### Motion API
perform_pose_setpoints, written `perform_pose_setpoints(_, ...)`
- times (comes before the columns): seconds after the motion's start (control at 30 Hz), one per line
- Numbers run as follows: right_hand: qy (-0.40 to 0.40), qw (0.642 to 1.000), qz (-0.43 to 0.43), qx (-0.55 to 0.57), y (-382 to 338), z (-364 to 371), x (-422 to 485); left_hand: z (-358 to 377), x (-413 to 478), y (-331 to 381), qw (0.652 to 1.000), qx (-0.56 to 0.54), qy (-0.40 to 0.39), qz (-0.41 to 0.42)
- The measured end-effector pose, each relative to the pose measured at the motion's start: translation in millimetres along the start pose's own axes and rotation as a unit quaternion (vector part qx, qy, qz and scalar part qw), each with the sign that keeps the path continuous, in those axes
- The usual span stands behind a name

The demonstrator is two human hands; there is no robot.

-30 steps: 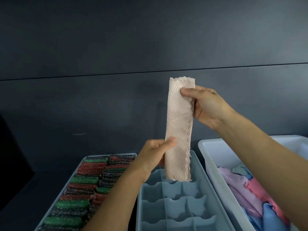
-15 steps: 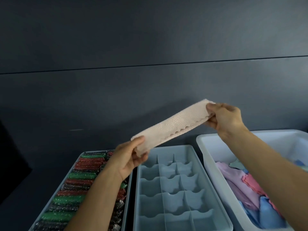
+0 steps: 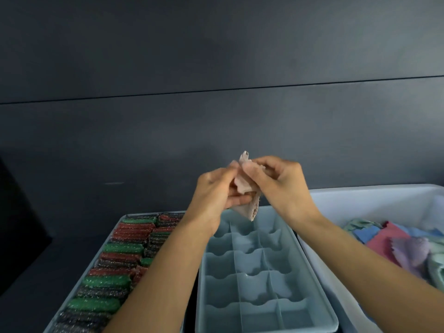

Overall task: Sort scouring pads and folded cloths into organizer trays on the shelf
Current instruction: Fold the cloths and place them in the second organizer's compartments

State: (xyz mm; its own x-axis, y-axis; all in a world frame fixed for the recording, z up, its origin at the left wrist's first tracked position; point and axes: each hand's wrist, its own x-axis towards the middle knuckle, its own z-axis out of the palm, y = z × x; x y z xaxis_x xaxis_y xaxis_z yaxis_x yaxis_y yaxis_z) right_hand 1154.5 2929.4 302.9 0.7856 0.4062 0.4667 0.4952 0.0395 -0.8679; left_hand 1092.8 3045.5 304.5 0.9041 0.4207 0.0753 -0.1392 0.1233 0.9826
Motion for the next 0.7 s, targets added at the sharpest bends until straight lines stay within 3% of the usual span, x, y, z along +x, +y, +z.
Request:
perform_pose_setpoints(0.1,-0.023,1.000,0.012,-0.007,2,-4,0,0,-4,2,0.999,-0.037,-0.032,-0.020)
perform_pose_setpoints(0.2,0.015,0.999,0.030,-0.012,2,-7,3,-7,-6,-4,0.995,0.082,0.017,0.060)
perform_pose_setpoints(0.27,0.037,0.995,0.077,0.053,1,-12,7,-20,-8,-11,0.980,0.143,0.062,0.125)
perform_pose_setpoints(0.3,0.037,0.990,0.099,0.095,0,-14,9,-27,-9,-17,0.976,0.166,0.044,0.132)
perform_pose_setpoints(0.43,0.001,0.971,0.133,0.199,-5,-23,14,-36,-17,-37,0.973,0.186,-0.096,0.100)
perform_pose_setpoints(0.6,0.016,0.974,0.111,0.196,-6,-25,12,-38,-20,-47,0.958,0.259,-0.063,0.102)
perform_pose_setpoints(0.7,-0.008,0.977,0.105,0.188,-1,-22,6,-37,-19,-46,0.980,0.180,-0.042,0.071)
